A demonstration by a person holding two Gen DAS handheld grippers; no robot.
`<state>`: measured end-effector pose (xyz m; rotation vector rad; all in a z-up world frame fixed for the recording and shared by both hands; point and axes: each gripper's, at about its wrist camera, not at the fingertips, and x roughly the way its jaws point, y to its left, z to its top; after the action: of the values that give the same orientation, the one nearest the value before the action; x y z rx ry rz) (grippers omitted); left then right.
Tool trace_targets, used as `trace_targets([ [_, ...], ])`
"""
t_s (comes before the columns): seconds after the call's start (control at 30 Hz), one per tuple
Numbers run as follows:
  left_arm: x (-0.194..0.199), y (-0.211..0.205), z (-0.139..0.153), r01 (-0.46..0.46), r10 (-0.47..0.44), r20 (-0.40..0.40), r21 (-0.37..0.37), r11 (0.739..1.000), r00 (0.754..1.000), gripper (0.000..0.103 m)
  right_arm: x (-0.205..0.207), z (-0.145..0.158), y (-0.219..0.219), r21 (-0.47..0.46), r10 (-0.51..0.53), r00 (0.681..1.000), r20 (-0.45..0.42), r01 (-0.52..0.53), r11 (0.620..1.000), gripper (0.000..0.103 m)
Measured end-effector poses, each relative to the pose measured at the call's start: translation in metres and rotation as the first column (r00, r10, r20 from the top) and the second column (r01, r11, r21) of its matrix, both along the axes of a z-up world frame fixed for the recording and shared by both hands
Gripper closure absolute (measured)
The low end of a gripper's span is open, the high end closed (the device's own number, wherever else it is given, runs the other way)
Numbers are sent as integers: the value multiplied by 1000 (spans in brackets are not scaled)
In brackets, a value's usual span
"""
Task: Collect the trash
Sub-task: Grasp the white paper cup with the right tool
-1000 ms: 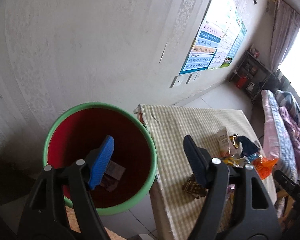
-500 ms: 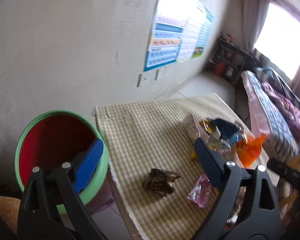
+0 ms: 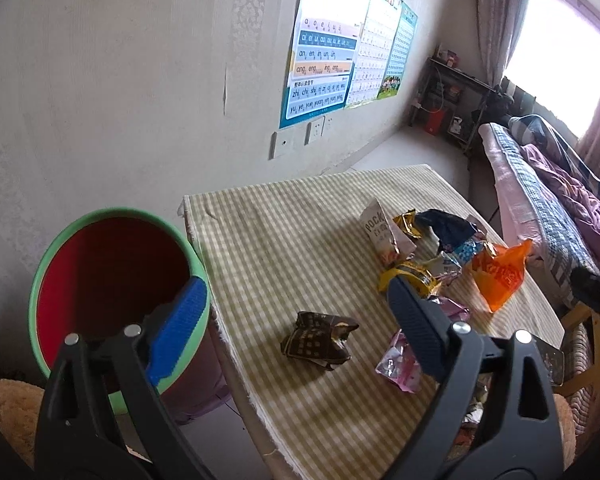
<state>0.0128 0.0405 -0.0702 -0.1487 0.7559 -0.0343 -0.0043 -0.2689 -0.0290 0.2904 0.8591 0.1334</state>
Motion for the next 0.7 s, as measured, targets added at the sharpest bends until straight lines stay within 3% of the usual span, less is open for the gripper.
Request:
trace_targets([
  [0.1,3,2,-3,4,-4,-14,-21,1000,1000,14,-1,-18,-7,-24,-4,997,-82,2,1000,28],
  [0.2,4,1,-8,14,-15,-33,-33,999,999,14,2,-45,1,30,35,981,-192,-30,999,28],
  [0.33,4,1,-9,28,-29,-32,-47,999,999,14,7,-63,15,29,72,963,-260,-67,997,28],
  [0.43,6,3,-13,23,-25,-45,-57,998,999,14,5,-57,26,46,112,966,-231,-104,993,28],
  [0.5,8,5,-16,16,-20,-63,-70,997,998,14,4,-53,40,7,150,964,-217,-152,988,28],
  [0.63,8,5,-17,18,-24,-67,-80,997,997,14,8,-67,56,0,191,949,-250,-197,980,28],
  [0.7,8,3,-17,26,-31,-66,-75,997,997,14,13,-78,64,-5,206,940,-271,-215,977,37],
])
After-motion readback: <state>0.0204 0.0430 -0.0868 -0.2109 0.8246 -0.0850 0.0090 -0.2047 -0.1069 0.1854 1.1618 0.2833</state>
